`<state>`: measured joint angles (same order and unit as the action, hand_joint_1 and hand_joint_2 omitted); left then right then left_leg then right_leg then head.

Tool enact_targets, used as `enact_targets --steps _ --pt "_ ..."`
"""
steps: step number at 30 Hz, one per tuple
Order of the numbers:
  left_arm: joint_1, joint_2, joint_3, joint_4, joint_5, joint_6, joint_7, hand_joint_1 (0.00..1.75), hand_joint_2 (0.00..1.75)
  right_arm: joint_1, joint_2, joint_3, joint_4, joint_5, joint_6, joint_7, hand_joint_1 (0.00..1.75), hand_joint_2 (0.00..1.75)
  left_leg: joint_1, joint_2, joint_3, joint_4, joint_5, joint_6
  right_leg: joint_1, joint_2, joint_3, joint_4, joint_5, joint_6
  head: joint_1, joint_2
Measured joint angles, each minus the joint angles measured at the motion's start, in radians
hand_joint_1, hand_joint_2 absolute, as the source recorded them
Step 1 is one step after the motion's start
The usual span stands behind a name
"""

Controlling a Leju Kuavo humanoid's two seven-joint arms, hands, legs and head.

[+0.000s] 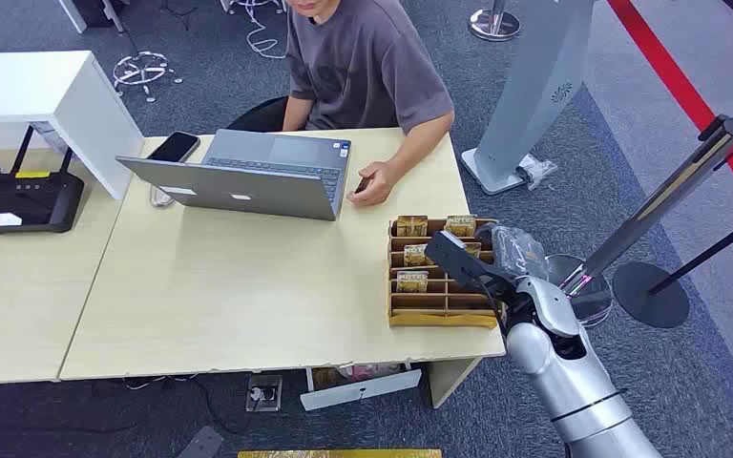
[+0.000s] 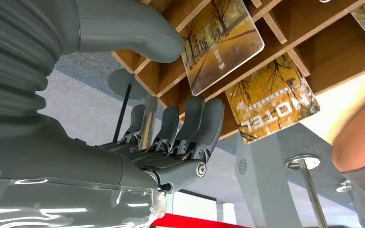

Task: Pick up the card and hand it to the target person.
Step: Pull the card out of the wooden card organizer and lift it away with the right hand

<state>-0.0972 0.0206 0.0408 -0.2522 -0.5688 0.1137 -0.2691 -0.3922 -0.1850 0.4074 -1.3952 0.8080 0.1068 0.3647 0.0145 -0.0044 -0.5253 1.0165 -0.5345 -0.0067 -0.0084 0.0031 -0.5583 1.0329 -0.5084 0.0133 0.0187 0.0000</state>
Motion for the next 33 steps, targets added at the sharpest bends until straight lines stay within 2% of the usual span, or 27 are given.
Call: enact_targets --steps 14,29,33 --pt "-0.001 0.000 -0.011 0.000 0.010 0.000 0.000 0.00 0.00 -0.021 0.016 0.004 0.048 -0.002 -0.012 -0.012 0.86 1.75 0.000 0.000 0.000 0.000 0.000 0.000 0.000 0.000 0.000 0.000 0.000 0.000 0.000 0.000" --pt "-0.003 0.000 -0.026 0.000 0.035 -0.001 0.000 0.00 0.00 -0.031 0.023 0.020 0.063 -0.003 -0.019 -0.014 1.14 1.75 0.000 0.000 0.000 0.000 0.000 0.000 0.000 0.000 0.000 0.000 0.000 0.000 0.000 0.000" --pt "-0.003 0.000 -0.029 0.000 0.036 -0.001 0.000 0.00 0.00 -0.031 0.023 0.023 0.063 -0.003 -0.019 -0.013 1.13 1.75 0.000 0.000 0.000 0.000 0.000 0.000 0.000 0.000 0.000 0.000 0.000 0.000 0.000 0.000"
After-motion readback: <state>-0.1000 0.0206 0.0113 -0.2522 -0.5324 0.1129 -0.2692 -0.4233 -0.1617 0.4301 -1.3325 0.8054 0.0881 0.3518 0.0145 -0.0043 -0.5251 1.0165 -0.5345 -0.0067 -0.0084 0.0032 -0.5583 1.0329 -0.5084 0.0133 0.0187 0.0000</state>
